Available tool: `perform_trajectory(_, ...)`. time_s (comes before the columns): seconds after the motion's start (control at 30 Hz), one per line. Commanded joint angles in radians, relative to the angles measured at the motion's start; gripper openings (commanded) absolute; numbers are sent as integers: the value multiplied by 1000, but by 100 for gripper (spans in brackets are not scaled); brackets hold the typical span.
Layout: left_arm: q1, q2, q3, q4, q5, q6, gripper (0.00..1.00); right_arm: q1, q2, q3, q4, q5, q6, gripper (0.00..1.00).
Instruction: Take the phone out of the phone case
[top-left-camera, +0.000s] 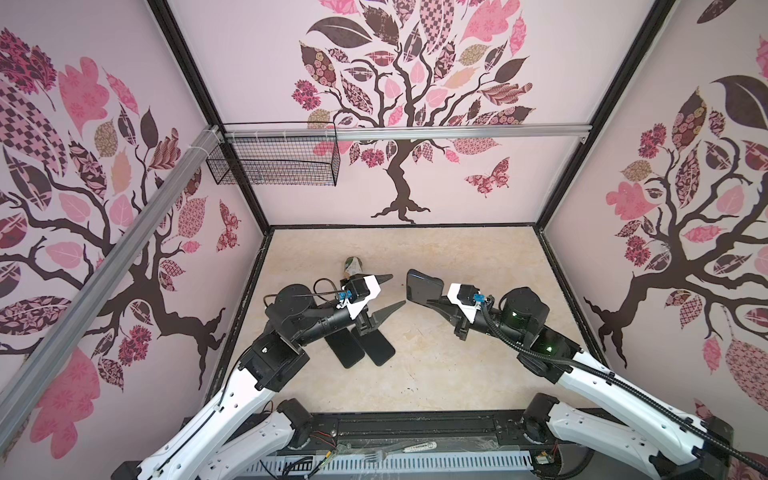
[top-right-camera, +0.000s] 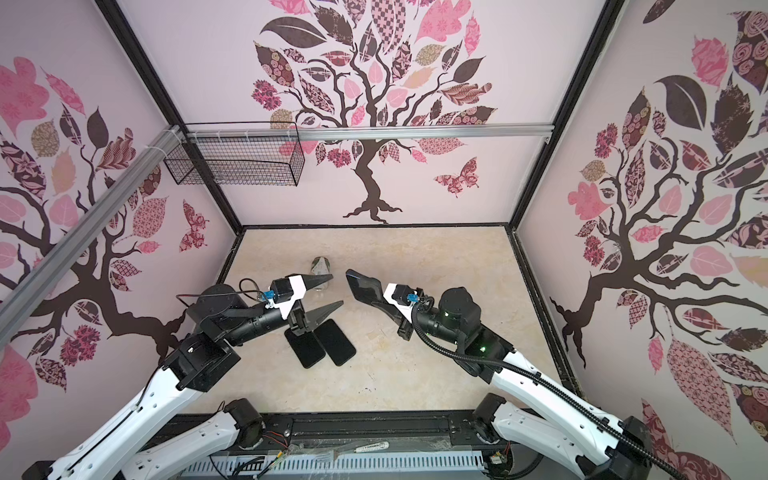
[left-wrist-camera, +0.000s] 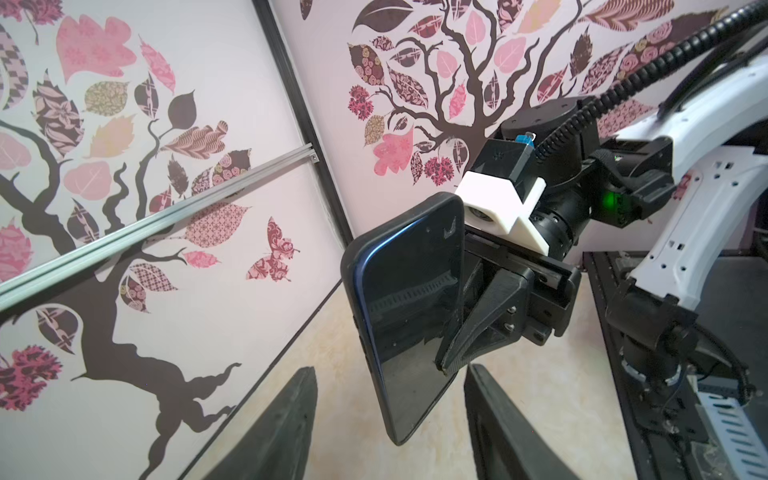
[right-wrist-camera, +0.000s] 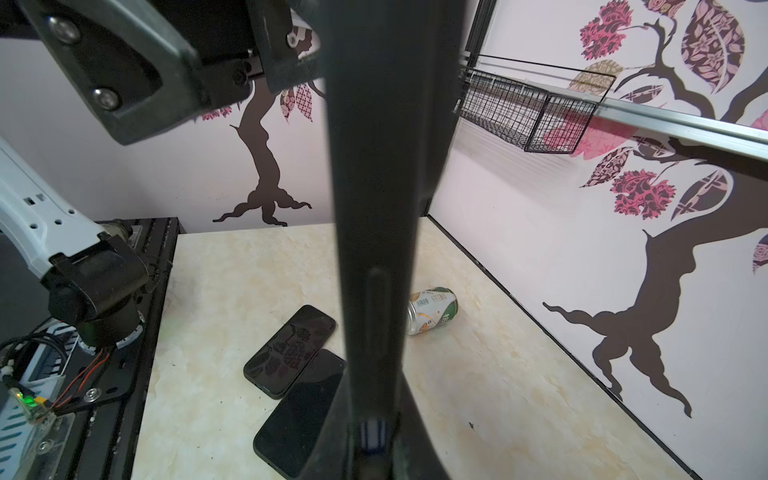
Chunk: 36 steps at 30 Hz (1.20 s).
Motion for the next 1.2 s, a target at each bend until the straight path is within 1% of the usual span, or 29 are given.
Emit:
perform_trajectory(0.0,2,21,65,-15,7,134,56,1,7,59,44,7,-47,0)
perform_trajectory(0.2,2,60,92,7,39,152,48,1,21,57,56,-3,-48,0)
perform_trajectory(0.3,0,70,94,14,48,151,47,0,24,57,60,-12,-40,0)
perform_trajectory(0.6,-1,74,87,15,50,155,46,1,26,61,53,-31,-36,0)
perform_trajectory(0.8,-1,82,92,9,64,155,46,1,41,83,20,-69,-51,0)
perform_trajectory(1.0,-1,105,113,-56,82,173,46,1,47,103,-12,-93,-85,0)
perform_trajectory(1.17,-3,118,122,-102,101,187,42,1,46,109,-27,-101,-109,0)
